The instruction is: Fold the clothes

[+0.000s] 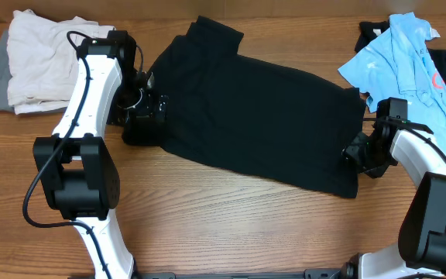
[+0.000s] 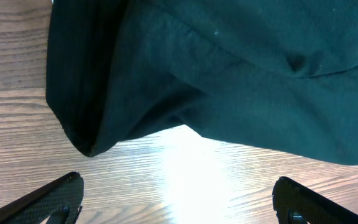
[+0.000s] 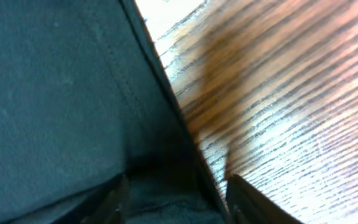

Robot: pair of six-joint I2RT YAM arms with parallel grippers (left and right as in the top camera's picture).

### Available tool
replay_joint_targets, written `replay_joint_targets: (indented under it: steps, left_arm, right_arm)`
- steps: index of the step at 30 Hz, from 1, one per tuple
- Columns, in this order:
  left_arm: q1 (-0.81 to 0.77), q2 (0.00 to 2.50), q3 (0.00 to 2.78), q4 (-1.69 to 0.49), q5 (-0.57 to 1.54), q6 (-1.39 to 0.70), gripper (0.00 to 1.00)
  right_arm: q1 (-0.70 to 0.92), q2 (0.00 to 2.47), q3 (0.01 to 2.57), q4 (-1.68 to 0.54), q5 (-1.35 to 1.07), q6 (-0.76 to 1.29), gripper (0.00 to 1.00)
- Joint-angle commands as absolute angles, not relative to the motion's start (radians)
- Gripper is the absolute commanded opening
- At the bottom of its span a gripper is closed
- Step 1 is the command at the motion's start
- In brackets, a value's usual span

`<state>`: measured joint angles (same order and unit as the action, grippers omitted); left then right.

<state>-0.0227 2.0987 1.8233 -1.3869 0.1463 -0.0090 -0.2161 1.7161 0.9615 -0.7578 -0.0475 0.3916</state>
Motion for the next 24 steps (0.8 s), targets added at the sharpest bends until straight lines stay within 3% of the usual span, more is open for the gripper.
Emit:
replay_joint_targets:
  steps: [1,14,18,24]
  left_arm:
    - [-0.024,2.106,1.813,-1.383,0.149,-0.023,1.0]
    - [-0.024,2.106,1.813,-1.384,0.15,-0.023,1.0]
    - [-0.023,2.106,1.813,-1.384,0.149,-0.023,1.0]
    - [-0.024,2.106,1.813,-1.386,0.149,-0.023,1.0]
  right_arm:
    - [-0.218,1.717,0.976,-0.753,-0.045,0.397,0.48]
    - [-0.217,1.717,0.976,-0.738,-0.045,0.4,0.28]
    - [-0.217,1.717,0.976,-0.728,-0.042,0.424,0.11]
    - [-0.218,1.717,0.997,-0.732,-0.042,0.438,0.04]
